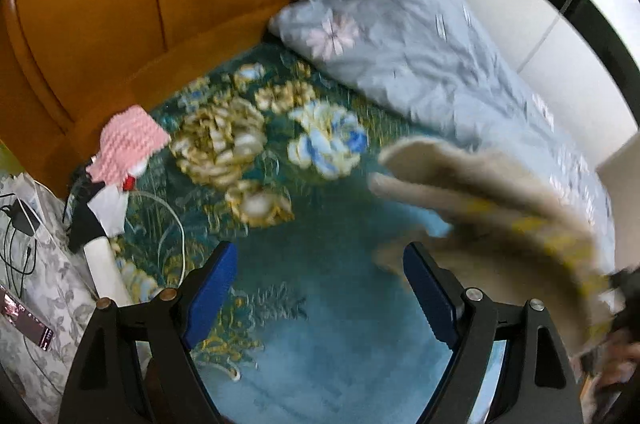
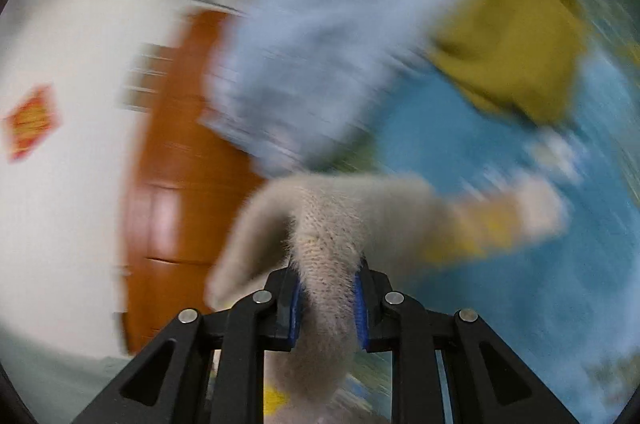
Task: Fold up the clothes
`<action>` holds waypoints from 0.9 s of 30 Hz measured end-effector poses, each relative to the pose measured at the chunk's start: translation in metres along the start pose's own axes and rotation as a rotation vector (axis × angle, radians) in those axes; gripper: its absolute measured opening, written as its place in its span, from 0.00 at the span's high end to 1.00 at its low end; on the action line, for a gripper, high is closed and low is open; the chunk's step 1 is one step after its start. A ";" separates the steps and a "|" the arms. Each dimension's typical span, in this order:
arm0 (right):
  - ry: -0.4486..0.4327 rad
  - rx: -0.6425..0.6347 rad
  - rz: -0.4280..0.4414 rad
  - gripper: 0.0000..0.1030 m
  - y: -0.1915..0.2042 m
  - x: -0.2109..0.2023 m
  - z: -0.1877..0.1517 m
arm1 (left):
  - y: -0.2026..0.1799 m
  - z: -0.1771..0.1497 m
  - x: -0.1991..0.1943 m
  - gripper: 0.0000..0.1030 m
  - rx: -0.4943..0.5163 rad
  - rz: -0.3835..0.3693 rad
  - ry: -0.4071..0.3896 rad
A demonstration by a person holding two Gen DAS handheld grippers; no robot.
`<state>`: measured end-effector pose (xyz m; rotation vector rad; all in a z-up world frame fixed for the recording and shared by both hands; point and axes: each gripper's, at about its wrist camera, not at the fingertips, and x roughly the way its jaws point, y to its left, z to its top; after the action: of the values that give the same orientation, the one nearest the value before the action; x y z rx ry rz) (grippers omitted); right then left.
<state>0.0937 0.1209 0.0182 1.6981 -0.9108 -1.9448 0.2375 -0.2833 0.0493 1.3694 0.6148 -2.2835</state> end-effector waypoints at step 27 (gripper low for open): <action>0.329 -0.864 -0.560 0.34 0.007 0.153 -0.106 | 0.011 -0.087 0.021 0.17 0.028 0.104 0.151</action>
<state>0.1683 -0.0096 -0.0917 1.6942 0.5345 -1.8409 0.2960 -0.2461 -0.0076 1.5603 0.5469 -2.1293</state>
